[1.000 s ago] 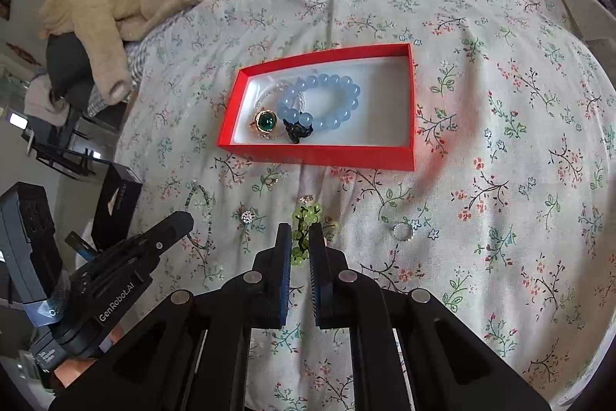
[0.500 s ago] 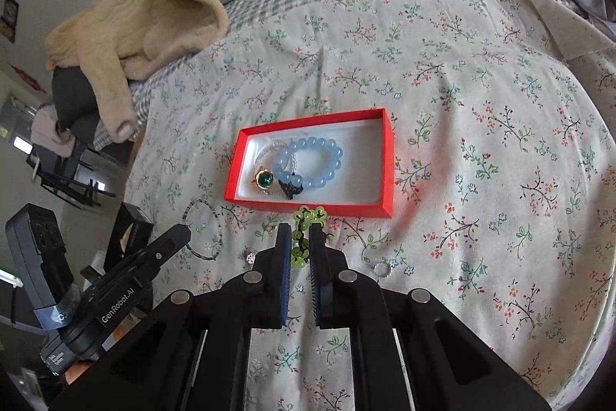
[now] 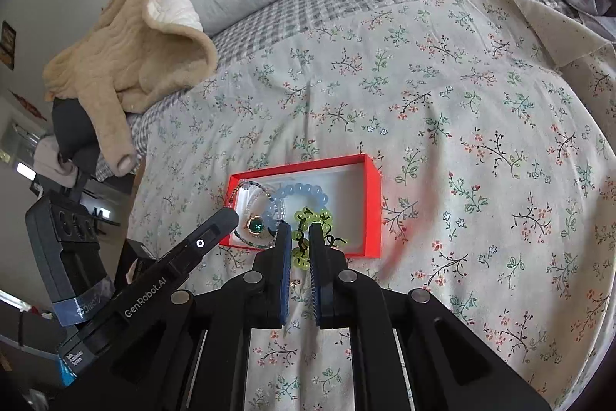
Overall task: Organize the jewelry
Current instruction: 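Lift the green-beaded bracelet with the left tool while the right tool grasps the lime-green beaded ring toward the box, then carry both green beaded pieces into the red box and open both tools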
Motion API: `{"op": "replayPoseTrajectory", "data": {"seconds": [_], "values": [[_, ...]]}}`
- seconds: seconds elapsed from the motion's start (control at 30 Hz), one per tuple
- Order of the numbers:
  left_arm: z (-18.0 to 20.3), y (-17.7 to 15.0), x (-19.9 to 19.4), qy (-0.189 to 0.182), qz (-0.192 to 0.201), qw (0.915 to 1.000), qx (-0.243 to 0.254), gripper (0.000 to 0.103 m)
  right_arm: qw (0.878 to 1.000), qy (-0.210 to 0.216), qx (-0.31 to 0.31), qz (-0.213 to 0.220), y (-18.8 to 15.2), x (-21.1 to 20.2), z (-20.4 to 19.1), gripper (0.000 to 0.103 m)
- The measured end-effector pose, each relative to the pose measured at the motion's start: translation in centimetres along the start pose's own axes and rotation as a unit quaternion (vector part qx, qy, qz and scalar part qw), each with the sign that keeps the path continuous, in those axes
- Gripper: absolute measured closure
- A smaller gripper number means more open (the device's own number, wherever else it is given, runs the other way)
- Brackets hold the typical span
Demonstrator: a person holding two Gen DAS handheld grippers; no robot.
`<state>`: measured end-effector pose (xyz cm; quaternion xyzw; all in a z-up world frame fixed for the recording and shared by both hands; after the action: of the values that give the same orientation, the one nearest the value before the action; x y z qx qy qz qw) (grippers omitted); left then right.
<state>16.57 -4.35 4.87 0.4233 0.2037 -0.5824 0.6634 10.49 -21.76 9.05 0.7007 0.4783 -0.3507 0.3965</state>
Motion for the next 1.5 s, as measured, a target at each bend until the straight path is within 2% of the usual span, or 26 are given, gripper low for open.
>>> {"op": "replayPoseTrajectory", "data": {"seconds": [0.1, 0.17, 0.23, 0.33, 0.37, 0.43, 0.47, 0.5, 0.63, 0.77, 0.87, 1.0, 1.07, 1.2, 1.27, 1.5], "values": [[-1.2, 0.4, 0.6, 0.033, 0.003, 0.9994, -0.006, 0.103, 1.0, -0.001, 0.003, 0.003, 0.3, 0.0, 0.3, 0.094], [-2.1, 0.6, 1.1, 0.069, 0.003, 0.9976, -0.005, 0.103, 1.0, -0.002, 0.004, 0.006, 0.5, 0.0, 0.4, 0.094], [-2.7, 0.7, 1.5, 0.109, -0.001, 0.9941, 0.001, 0.103, 1.0, -0.003, 0.004, 0.008, 0.7, 0.1, 0.4, 0.094], [-3.2, 0.7, 2.0, 0.145, -0.011, 0.9893, 0.003, 0.103, 1.0, -0.007, 0.004, 0.011, 0.9, 0.3, 0.3, 0.094], [-3.3, 0.6, 2.0, 0.146, -0.015, 0.9891, 0.004, 0.103, 1.0, -0.008, 0.005, 0.012, 1.0, 0.5, 0.3, 0.094], [-3.1, 0.4, 1.5, 0.143, -0.016, 0.9896, 0.008, 0.089, 1.0, -0.009, 0.007, 0.011, 1.1, 0.7, 0.2, 0.094], [-3.0, 0.3, 1.2, 0.145, -0.012, 0.9893, 0.01, 0.077, 1.0, -0.01, 0.007, 0.01, 1.2, 0.9, 0.2, 0.094], [-2.9, 0.2, 0.8, 0.15, -0.007, 0.9886, 0.012, 0.07, 1.0, -0.012, 0.007, 0.01, 1.3, 1.0, 0.1, 0.094], [-3.3, -0.4, -0.5, 0.16, -0.006, 0.9871, 0.008, 0.068, 1.0, -0.022, 0.006, 0.011, 1.7, 1.6, -0.2, 0.094], [-4.9, -1.8, -1.8, 0.174, -0.012, 0.9845, -0.019, 0.056, 1.0, -0.03, 0.001, 0.008, 2.1, 2.4, -1.0, 0.094], [-6.4, -2.6, -2.2, 0.179, -0.023, 0.9826, -0.043, 0.055, 0.999, -0.028, -0.013, 0.011, 2.3, 2.8, -2.1, 0.094], [-7.3, -3.3, -2.5, 0.188, -0.03, 0.9805, -0.048, 0.051, 0.999, 0.006, -0.048, 0.026, 2.5, 3.0, -4.0, 0.094], [-7.6, -3.5, -2.5, 0.196, -0.033, 0.9788, -0.047, 0.05, 0.998, 0.008, -0.065, 0.013, 2.7, 4.1, -4.5, 0.094], [-8.0, -4.0, -2.5, 0.2, -0.041, 0.9776, -0.051, 0.05, 0.997, -0.061, -0.048, -0.028, 2.8, 7.0, -3.2, 0.094], [-8.0, -4.1, -2.8, 0.198, -0.039, 0.978, -0.053, 0.05, 0.997, -0.064, -0.039, -0.036, 2.9, 7.6, -2.2, 0.094], [-7.9, -4.1, -2.8, 0.2, -0.042, 0.9776, -0.051, 0.05, 0.995, -0.096, -0.034, -0.021, 3.0, 7.0, -0.5, 0.093]]}}
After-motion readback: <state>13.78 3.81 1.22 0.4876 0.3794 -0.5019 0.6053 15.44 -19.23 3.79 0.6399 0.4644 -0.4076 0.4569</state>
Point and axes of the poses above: each gripper's, at about its wrist camera, not at the fingertips, and x roughly the way its jaws point, z to its right, y to its top, the point moved 2 cm from there along x, roughly the way its jaws point, and after that the axes turned 15 degrees about -z, right-handed, at the moved point
